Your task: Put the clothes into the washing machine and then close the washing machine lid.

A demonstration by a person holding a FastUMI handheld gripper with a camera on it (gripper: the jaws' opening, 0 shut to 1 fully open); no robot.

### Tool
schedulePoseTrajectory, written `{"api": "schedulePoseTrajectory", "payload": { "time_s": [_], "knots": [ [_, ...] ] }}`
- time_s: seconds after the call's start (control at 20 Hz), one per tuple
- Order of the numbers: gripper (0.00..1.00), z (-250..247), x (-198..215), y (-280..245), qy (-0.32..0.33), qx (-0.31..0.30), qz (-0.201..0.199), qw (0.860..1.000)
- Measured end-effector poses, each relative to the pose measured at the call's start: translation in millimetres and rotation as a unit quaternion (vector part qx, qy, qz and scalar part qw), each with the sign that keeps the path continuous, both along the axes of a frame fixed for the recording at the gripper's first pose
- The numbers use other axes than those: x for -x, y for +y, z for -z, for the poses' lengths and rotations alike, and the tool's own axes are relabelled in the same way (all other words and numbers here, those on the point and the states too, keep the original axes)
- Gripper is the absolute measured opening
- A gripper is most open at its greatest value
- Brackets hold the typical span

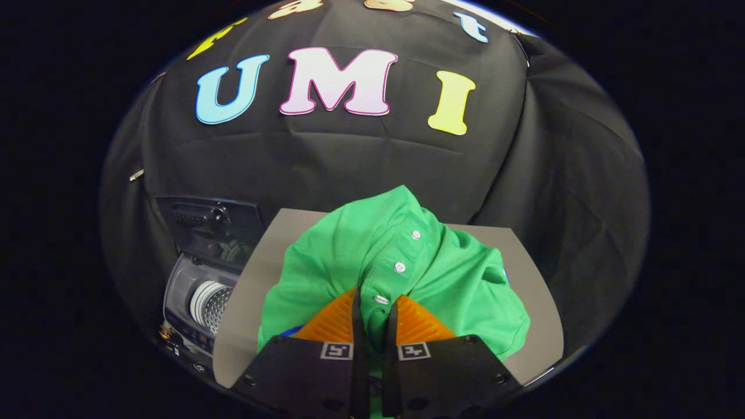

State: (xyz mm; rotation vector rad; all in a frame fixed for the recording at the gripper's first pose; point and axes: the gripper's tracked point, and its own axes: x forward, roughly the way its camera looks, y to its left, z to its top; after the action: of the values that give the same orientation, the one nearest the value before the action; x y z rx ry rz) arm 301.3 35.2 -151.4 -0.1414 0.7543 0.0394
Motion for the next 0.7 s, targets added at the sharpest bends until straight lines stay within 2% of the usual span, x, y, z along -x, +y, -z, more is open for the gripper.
{"api": "schedulePoseTrajectory", "payload": {
  "time_s": [0.35,0.7],
  "knots": [
    [0.13,-60,7,38,-0.006,-0.074,-0.005,0.997],
    [0.13,-122,21,121,-0.025,-0.139,-0.051,0.989]
  ]
}}
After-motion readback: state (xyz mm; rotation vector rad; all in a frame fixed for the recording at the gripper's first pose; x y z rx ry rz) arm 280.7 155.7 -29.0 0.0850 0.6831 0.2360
